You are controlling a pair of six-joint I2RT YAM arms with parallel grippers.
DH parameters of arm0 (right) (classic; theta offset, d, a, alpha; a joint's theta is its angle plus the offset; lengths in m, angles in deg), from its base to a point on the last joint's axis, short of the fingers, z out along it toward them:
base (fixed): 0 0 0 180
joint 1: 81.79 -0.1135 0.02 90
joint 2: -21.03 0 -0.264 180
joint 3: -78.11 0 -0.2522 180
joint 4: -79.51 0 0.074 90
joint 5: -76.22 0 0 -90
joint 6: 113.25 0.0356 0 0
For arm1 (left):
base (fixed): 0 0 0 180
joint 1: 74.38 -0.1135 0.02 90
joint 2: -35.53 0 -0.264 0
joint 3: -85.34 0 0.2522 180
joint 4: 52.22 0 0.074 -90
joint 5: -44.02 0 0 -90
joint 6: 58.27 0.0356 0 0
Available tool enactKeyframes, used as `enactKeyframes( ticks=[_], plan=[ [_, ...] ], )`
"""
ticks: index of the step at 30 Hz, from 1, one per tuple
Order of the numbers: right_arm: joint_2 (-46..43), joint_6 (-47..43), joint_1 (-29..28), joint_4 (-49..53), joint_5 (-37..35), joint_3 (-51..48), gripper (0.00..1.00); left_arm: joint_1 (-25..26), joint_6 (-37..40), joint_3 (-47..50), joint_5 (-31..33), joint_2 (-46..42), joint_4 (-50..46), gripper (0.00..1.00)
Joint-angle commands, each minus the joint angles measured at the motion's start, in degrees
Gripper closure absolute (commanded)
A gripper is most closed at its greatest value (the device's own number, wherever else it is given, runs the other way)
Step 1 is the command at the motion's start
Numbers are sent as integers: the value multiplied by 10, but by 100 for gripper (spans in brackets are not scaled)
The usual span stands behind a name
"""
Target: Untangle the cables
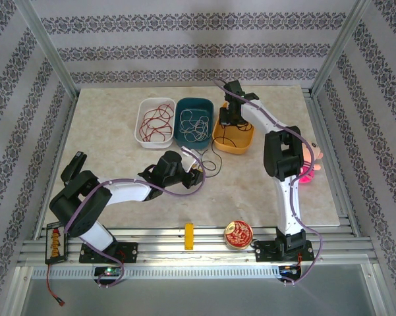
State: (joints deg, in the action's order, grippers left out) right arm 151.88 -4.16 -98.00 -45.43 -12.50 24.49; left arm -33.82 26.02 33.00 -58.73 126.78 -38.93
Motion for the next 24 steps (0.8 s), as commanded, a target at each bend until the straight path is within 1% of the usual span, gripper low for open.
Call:
enactKeyframes(
  ticks=[1, 3, 5, 8, 12, 16, 19, 22, 24],
  plan=[
    [9, -11, 5, 29, 24, 34, 100, 7, -10, 0, 9, -6, 10, 51],
    [-6, -16, 5, 40, 18, 32, 87, 7, -9, 0, 8, -8, 10, 50],
    [-32, -17, 5, 52, 2, 23, 78, 7, -9, 3, 11, -9, 11, 48],
    [-87, -13, 4, 53, -22, -16, 70, 7, -10, 8, 17, -14, 13, 46],
    [-174, -12, -6, 31, -40, -96, 59, 7, -11, 13, 24, -28, 12, 38],
    [-248, -14, -25, 15, -70, -177, 53, 7, -17, 22, 35, -50, 14, 33],
    [-295, -3, -43, 4, -84, -239, 53, 7, -24, 29, 54, -74, 10, 27],
    [-345, 22, -73, -19, -109, -319, 54, 7, -37, 34, 91, -102, -7, 16],
    [-376, 41, -96, -40, -119, -368, 54, 7, -46, 42, 117, -123, -16, 4]
  ],
)
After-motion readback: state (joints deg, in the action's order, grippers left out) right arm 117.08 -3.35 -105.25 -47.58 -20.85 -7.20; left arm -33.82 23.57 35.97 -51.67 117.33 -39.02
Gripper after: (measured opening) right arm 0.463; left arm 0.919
